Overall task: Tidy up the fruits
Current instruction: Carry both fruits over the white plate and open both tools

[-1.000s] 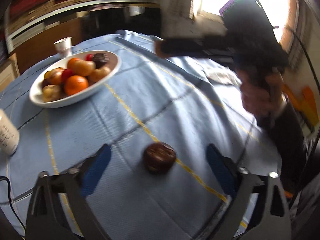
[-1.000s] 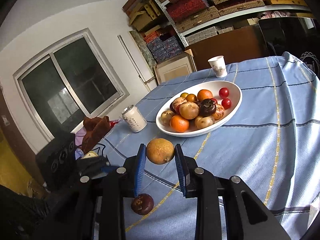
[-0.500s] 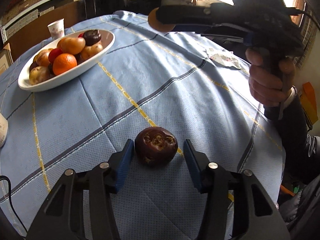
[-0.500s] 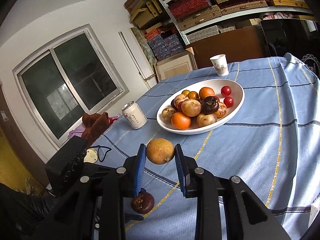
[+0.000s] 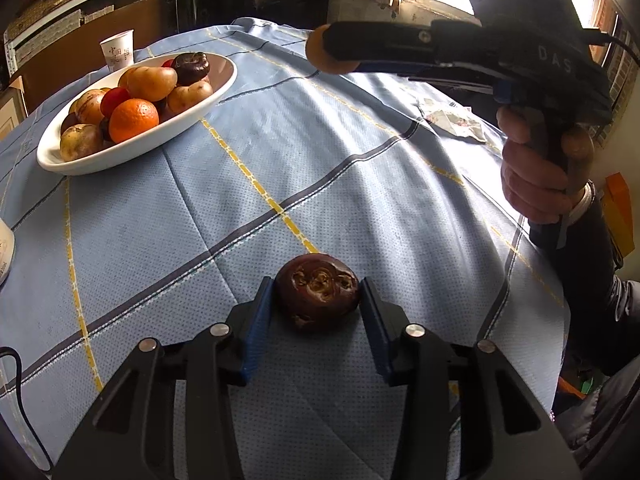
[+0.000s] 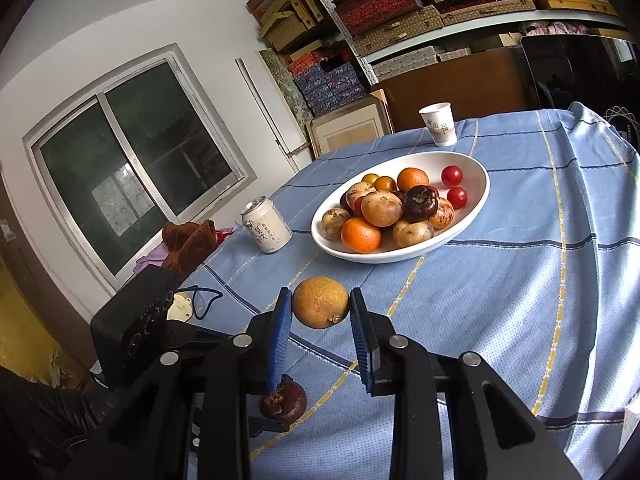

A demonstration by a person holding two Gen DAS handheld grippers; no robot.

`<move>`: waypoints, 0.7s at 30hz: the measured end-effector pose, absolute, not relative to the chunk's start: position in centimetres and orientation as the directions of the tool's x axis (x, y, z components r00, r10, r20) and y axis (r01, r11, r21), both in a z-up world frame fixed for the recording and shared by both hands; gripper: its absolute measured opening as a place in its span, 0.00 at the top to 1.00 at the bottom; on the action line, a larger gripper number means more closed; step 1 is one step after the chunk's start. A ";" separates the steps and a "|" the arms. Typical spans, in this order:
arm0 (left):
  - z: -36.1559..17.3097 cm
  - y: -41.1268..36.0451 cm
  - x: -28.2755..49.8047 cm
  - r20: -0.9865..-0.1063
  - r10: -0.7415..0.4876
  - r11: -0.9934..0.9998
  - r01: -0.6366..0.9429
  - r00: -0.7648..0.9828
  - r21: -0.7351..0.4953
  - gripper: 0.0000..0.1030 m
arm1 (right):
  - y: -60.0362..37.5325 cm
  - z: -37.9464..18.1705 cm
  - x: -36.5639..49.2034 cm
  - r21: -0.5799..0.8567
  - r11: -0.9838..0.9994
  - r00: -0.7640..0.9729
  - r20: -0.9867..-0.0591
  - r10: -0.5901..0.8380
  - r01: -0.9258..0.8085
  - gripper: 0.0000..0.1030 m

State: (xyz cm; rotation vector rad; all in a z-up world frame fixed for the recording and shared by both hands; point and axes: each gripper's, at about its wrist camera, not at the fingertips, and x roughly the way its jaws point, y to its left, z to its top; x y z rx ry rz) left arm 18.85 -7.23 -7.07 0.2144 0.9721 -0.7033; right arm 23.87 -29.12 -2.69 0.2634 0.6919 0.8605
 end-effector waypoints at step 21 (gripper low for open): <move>1.0 0.6 27.2 -0.692 -0.286 0.950 0.289 0.663 -0.116 0.59 | -25.0 -1.9 28.4 0.351 0.813 0.593 -0.559 0.579 -0.464 0.71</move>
